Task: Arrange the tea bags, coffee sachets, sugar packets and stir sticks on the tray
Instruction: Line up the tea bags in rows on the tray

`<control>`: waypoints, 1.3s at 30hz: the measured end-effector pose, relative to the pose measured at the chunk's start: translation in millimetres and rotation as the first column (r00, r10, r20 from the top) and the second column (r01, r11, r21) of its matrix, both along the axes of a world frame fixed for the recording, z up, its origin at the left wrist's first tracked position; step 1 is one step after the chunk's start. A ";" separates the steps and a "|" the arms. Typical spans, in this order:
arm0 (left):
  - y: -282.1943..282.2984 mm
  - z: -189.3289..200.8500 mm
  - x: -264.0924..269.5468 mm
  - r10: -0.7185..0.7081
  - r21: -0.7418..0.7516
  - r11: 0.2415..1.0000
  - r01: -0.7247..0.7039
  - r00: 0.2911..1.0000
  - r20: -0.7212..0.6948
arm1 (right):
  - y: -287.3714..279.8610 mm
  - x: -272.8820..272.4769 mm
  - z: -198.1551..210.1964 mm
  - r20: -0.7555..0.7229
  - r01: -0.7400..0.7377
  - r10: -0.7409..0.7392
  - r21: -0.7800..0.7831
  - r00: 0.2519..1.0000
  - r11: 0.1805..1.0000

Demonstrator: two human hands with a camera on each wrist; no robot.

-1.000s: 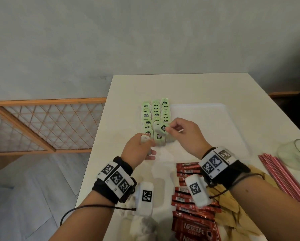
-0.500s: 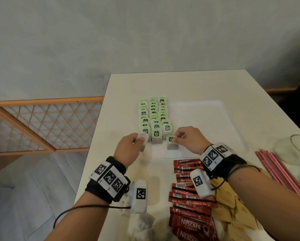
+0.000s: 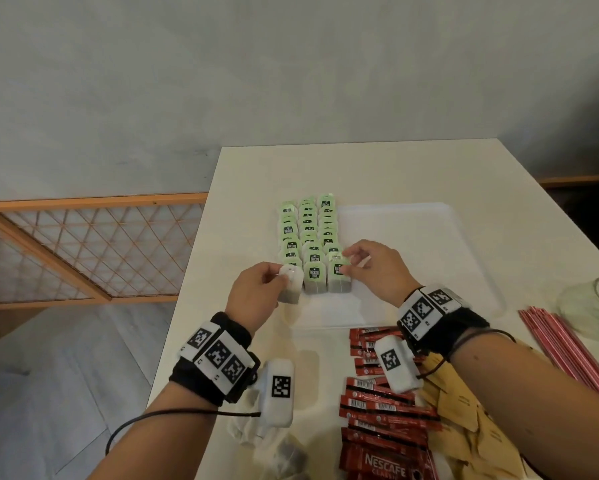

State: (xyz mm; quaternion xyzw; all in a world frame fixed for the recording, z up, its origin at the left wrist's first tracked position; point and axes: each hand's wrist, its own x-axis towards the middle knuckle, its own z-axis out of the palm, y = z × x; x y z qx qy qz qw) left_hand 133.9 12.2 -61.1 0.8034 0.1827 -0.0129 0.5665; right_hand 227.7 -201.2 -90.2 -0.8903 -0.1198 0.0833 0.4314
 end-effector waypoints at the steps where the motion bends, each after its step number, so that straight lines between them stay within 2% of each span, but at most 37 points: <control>1: -2.2 0.5 0.4 0.001 -0.008 1.000 -0.001 1.000 0.018 | -0.6 -1.3 2.3 0.012 0.025 -0.025 0.019 1.000 1.000; 4: -12.5 2.1 0.7 0.011 -0.059 0.998 -0.007 0.998 0.063 | 2.4 -10.2 15.6 -0.010 0.052 -0.052 0.087 0.999 0.995; 8: -27.8 5.0 0.0 -0.014 -0.070 0.997 0.024 0.990 0.139 | 11.2 -29.1 35.2 -0.187 -0.030 0.080 0.257 0.979 0.966; 11: -34.8 6.9 0.0 -0.069 -0.027 0.997 0.074 0.984 0.165 | 15.7 -38.4 39.2 -0.196 -0.081 0.140 0.284 0.971 0.955; 15: -39.6 11.3 -2.8 -0.132 0.124 0.986 0.110 0.974 0.185 | 15.5 -40.8 39.3 -0.147 -0.054 0.092 0.247 0.985 0.967; 18: -42.4 14.5 -6.5 -0.172 0.316 0.941 0.121 0.976 0.137 | 16.8 -42.1 42.6 -0.107 -0.041 0.066 0.220 0.992 0.975; 20: -45.7 16.8 -9.0 -0.191 0.371 0.918 0.139 0.976 0.109 | 18.7 -43.3 44.5 -0.079 -0.042 0.059 0.201 0.995 0.979; 25: -49.3 18.4 -5.7 -0.183 0.391 0.911 0.129 0.978 0.104 | 25.5 -46.0 48.0 -0.029 -0.063 0.068 0.161 0.997 0.985; 29: -35.5 4.4 5.4 -0.157 0.399 0.910 0.113 0.984 0.079 | 24.0 -45.7 46.8 -0.094 -0.074 0.096 0.217 0.991 0.973; 32: -23.4 -7.7 6.7 -0.124 0.339 0.934 0.116 0.992 0.001 | 14.3 -38.7 37.5 -0.098 -0.041 0.057 0.163 0.994 0.986; 35: -17.4 -18.5 7.2 -0.127 0.240 0.961 0.139 0.990 -0.067 | 4.6 -31.4 27.0 -0.161 0.034 -0.011 0.141 0.987 0.989; 39: -18.8 -23.3 16.0 -0.155 0.255 0.950 0.177 0.982 -0.104 | -4.7 -26.1 14.9 -0.199 0.095 -0.071 0.115 0.977 0.989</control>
